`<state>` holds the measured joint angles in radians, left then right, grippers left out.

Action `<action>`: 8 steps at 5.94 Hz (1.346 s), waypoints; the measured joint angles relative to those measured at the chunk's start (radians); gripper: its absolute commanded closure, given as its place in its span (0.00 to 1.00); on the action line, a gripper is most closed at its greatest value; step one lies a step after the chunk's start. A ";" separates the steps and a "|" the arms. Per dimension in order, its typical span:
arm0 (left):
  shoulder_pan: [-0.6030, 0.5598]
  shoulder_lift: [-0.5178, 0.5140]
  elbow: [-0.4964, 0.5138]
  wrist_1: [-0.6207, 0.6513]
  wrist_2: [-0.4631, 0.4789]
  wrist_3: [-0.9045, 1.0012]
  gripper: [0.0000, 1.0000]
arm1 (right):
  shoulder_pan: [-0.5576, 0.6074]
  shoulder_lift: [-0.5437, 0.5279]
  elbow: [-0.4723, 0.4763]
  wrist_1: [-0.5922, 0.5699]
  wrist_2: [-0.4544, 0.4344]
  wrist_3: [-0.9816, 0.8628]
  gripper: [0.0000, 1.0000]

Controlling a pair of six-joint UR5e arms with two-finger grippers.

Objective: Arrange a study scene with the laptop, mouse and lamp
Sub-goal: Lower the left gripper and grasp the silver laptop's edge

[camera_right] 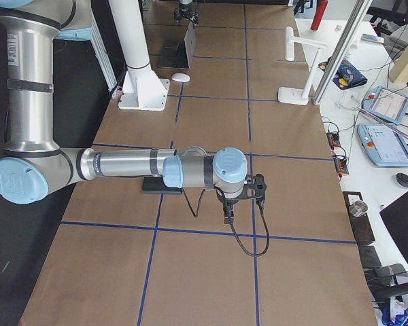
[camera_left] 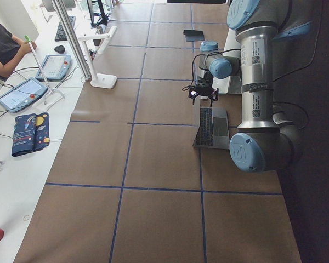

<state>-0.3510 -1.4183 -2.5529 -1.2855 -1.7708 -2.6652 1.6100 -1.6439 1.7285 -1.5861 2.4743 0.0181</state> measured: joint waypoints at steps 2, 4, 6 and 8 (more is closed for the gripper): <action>-0.026 -0.006 -0.002 0.026 0.005 -0.004 0.61 | 0.003 -0.004 0.000 0.000 0.001 0.000 0.00; -0.036 -0.016 -0.003 0.030 0.005 -0.005 0.98 | 0.010 -0.001 0.000 -0.001 0.002 0.000 0.00; -0.049 -0.027 -0.006 0.031 0.003 -0.006 1.00 | 0.014 0.000 -0.001 -0.001 0.002 0.000 0.00; -0.127 -0.030 -0.037 0.071 -0.001 0.002 1.00 | 0.015 0.001 -0.001 -0.002 0.002 0.000 0.00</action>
<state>-0.4778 -1.4486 -2.5897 -1.2148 -1.7714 -2.6632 1.6254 -1.6432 1.7273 -1.5877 2.4759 0.0184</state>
